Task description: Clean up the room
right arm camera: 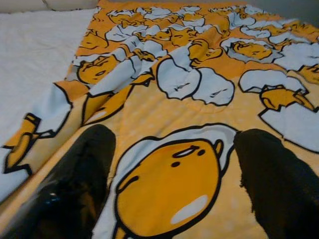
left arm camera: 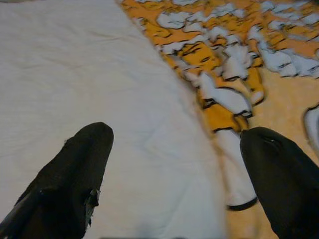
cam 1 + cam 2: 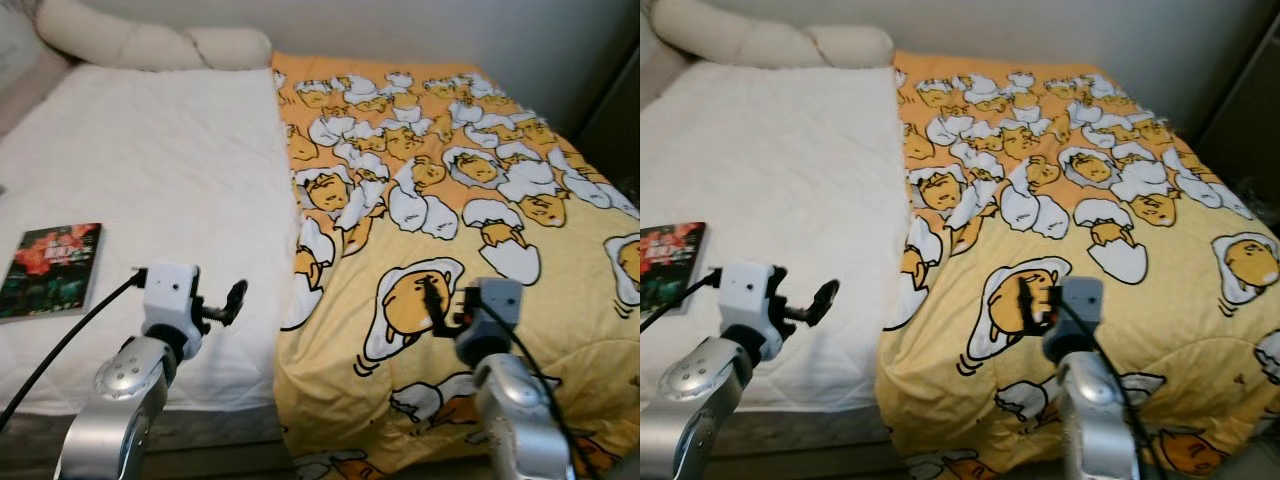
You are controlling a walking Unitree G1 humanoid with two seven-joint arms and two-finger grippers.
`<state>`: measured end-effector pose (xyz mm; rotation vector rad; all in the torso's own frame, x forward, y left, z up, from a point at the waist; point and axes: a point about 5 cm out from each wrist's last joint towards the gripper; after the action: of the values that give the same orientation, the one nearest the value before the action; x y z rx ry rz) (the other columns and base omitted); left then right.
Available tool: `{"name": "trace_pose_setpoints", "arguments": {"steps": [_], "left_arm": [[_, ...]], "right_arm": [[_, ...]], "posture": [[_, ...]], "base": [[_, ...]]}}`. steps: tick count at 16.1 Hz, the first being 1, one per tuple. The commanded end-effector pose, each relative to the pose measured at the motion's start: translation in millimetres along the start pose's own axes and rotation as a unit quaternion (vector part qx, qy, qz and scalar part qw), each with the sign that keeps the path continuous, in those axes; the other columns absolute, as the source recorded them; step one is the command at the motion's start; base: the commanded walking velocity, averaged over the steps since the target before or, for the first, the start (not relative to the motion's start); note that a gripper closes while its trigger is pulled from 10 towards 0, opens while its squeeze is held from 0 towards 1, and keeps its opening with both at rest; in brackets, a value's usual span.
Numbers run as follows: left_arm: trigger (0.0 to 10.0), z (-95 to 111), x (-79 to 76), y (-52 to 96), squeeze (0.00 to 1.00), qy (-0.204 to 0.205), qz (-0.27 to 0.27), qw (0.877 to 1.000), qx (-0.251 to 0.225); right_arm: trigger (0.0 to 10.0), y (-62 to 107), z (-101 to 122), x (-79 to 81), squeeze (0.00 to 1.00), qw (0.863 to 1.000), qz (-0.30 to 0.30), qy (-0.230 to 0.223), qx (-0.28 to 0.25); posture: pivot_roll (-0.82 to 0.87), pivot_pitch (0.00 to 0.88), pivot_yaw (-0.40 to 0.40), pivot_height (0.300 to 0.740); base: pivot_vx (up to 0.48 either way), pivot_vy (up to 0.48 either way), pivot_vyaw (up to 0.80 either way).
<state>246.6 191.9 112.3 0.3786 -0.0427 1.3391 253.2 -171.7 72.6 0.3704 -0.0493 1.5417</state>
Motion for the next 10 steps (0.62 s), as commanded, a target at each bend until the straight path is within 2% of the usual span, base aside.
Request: {"name": "trace_pose_setpoints", "arguments": {"steps": [1, 5, 6, 8, 9, 10], "left_arm": [[10.0, -2, -0.5, -1.3, 0.09, -0.006, 0.001, 1.000, 0.005], [10.0, 3, 0.9, -8.9, 0.09, -0.015, 0.005, 1.000, -0.005], [10.0, 3, 2.8, -9.8, 0.08, -0.017, 0.010, 1.000, -0.003], [10.0, -1, 8.0, -9.9, 0.09, -0.024, 0.021, 0.999, 0.006], [10.0, 0, 9.7, -10.6, 0.09, -0.022, 0.024, 0.999, 0.004], [10.0, 1, 12.3, -10.9, 0.09, -0.031, 0.029, 0.999, 0.002]], "right_arm": [[10.0, -2.6, 1, 1.2, 1.00, 1.000, -0.002, -0.004, 0.002], [10.0, -9.3, 4, 8.0, 1.00, 1.000, -0.003, 0.008, 0.005], [10.0, -9.1, 4, 8.7, 1.00, 1.000, 0.000, 0.005, 0.006], [10.0, -6.9, 0, 2.0, 1.00, 0.999, -0.043, -0.011, -0.002], [10.0, -8.5, -2, 2.1, 1.00, 0.998, -0.047, -0.033, 0.001], [10.0, -10.4, -1, 7.9, 1.00, 0.999, -0.028, -0.027, 0.001]], "posture": [[0.07, 0.000, -0.032, 0.740], [0.10, 0.000, -0.040, 0.740], [0.10, 0.000, -0.037, 0.740], [0.08, 0.000, -0.019, 0.740], [0.08, 0.000, -0.018, 0.740], [0.09, 0.000, -0.021, 0.740]], "base": [[0.000, -0.352, 0.00], [0.000, -0.354, 0.00], [0.000, -0.360, 0.00], [0.000, -0.360, 0.00], [0.000, -0.352, 0.00], [0.000, -0.356, 0.00]]}}
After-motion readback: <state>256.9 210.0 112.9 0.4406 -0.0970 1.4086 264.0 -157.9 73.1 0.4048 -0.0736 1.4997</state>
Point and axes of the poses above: a point about 5 cm out from each wrist's last joint towards the gripper, its own y axis pointing back from the gripper into the wrist, its own z axis along the axis of the wrist's last joint, x = y × z, and after that the axes turned 11 degrees about -y, right-handed
